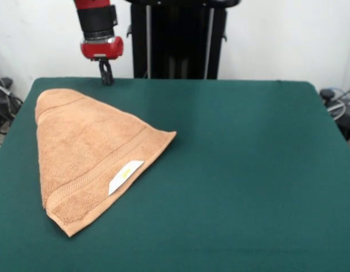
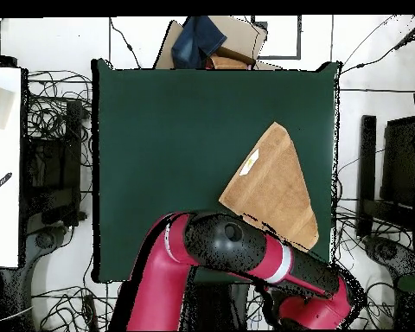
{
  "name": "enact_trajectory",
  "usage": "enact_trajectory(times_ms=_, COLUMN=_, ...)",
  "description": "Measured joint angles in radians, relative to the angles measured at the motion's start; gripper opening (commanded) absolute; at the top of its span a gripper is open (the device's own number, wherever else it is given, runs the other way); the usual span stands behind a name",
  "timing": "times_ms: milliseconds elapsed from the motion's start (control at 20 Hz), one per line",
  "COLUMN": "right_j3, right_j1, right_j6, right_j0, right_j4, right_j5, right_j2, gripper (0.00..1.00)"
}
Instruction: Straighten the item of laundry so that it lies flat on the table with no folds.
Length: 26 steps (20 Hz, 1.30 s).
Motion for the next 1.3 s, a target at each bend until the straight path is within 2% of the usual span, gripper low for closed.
enact_trajectory(times_ms=150, right_j3=0.003, right_j1=-0.006, right_j6=0.0, right_j0=0.006, right_j4=-0.044, right_j5=0.008, right_j2=0.0, gripper=0.0)
enact_trajectory(times_ms=250, right_j3=0.016, right_j1=-0.021, right_j6=0.0, right_j0=0.014, right_j4=-0.111, right_j5=0.032, right_j2=0.0, gripper=0.0)
enact_trajectory(times_ms=500, right_j3=0.048, right_j1=-0.058, right_j6=0.0, right_j0=0.021, right_j4=-0.176, right_j5=0.091, right_j2=0.0, gripper=0.0)
enact_trajectory(times_ms=900, right_j3=0.098, right_j1=-0.134, right_j6=0.0, right_j0=0.001, right_j4=-0.197, right_j5=0.168, right_j2=0.0, gripper=0.0)
enact_trajectory(times_ms=1300, right_j3=0.104, right_j1=-0.177, right_j6=0.0, right_j0=-0.027, right_j4=-0.24, right_j5=0.176, right_j2=0.003, gripper=0.0)
